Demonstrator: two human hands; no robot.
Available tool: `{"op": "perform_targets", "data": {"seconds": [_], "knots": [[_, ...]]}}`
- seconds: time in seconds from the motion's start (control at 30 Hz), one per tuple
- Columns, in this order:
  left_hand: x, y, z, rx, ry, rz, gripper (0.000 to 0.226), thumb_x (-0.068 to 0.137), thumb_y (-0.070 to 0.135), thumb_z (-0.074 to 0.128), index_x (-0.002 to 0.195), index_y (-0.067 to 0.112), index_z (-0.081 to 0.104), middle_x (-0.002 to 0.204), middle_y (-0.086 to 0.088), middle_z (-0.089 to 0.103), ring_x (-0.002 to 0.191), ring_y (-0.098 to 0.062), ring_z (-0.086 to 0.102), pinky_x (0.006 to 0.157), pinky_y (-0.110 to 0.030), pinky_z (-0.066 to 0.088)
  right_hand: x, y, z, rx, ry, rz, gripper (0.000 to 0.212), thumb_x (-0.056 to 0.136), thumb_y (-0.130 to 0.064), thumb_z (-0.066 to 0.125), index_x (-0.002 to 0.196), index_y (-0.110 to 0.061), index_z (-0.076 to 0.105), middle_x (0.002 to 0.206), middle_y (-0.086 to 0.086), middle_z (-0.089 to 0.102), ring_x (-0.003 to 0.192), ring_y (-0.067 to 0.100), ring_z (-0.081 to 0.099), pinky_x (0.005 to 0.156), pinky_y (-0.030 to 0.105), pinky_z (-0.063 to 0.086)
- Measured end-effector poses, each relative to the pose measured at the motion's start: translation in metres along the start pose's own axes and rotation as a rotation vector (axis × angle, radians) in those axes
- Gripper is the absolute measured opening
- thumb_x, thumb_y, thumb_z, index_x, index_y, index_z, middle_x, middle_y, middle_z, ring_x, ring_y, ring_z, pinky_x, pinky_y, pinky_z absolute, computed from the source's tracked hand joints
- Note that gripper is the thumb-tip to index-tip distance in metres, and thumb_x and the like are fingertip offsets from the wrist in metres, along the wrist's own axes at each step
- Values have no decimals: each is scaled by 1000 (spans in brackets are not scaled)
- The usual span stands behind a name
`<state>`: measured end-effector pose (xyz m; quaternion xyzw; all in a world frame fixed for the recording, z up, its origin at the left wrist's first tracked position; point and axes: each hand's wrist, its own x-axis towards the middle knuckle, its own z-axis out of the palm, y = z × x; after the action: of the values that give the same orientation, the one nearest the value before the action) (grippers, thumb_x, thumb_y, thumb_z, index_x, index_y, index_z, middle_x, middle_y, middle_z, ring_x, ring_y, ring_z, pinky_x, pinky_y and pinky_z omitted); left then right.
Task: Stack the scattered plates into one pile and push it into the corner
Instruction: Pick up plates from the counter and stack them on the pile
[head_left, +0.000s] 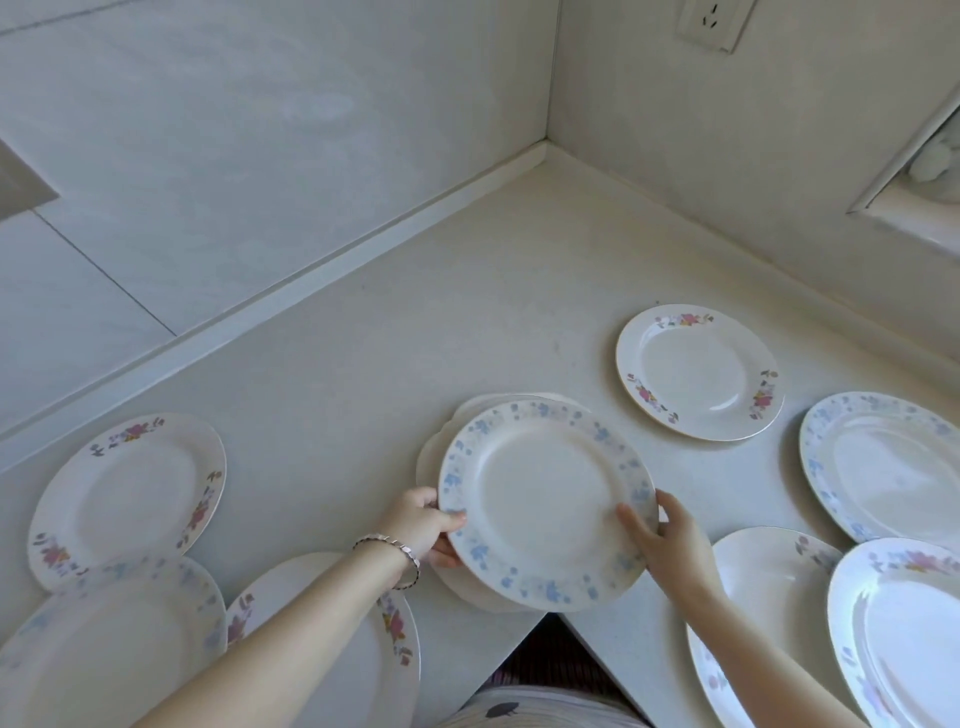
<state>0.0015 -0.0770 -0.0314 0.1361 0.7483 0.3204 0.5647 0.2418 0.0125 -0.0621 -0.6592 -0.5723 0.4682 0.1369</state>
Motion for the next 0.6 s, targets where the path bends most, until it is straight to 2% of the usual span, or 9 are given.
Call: {"op": "perform_targets", "data": {"seconds": [0.07, 0.13, 0.23, 0.3, 0.43, 0.53, 0.6], "knots": [[10, -5, 0, 170, 57, -7, 16, 85, 8, 62, 77, 5, 49, 69, -9, 65, 41, -13, 61, 39, -23, 52, 4, 7, 6, -35, -4, 9, 45, 86, -38, 59, 124, -16, 51, 91, 8, 72, 84, 26, 68, 70, 33, 51], [17, -9, -1, 250, 127, 3, 25, 84, 12, 64, 70, 7, 44, 64, -9, 64, 40, -16, 58, 39, -24, 50, 8, 10, 13, -65, 7, 2, 51, 86, -42, 57, 130, -17, 47, 95, 9, 72, 89, 26, 67, 74, 35, 51], [23, -11, 0, 292, 208, 29, 34, 84, 14, 63, 61, 11, 38, 58, -9, 60, 40, -18, 56, 38, -24, 49, 10, 9, 21, -152, 27, -17, 59, 87, -47, 53, 136, -17, 41, 85, 6, 70, 88, 27, 66, 67, 33, 46], [24, -11, 0, 346, 219, 35, 36, 84, 16, 61, 59, 12, 36, 56, -9, 60, 43, -21, 57, 44, -26, 49, 8, 8, 23, -242, 40, -38, 58, 88, -50, 49, 135, -18, 39, 79, 2, 68, 84, 26, 65, 59, 32, 42], [23, -13, -3, 514, 238, 68, 37, 83, 23, 60, 58, 16, 34, 57, -4, 56, 50, -20, 53, 51, -26, 46, 8, 5, 21, -436, 70, -45, 57, 88, -57, 42, 134, -24, 38, 86, 0, 70, 86, 26, 64, 55, 30, 40], [23, -14, -5, 757, 325, 182, 31, 84, 31, 56, 62, 18, 38, 64, 2, 49, 64, -22, 49, 54, -27, 36, 11, 1, 21, -463, 72, -75, 51, 86, -54, 48, 123, -18, 48, 103, 2, 60, 97, 25, 60, 67, 33, 47], [25, -15, -4, 706, 363, 229, 14, 87, 28, 53, 83, 15, 52, 87, -4, 57, 82, -26, 55, 66, -27, 39, 17, -2, 23, -330, 38, -94, 54, 85, -42, 57, 127, -11, 47, 120, 6, 49, 114, 26, 52, 88, 39, 48]]}}
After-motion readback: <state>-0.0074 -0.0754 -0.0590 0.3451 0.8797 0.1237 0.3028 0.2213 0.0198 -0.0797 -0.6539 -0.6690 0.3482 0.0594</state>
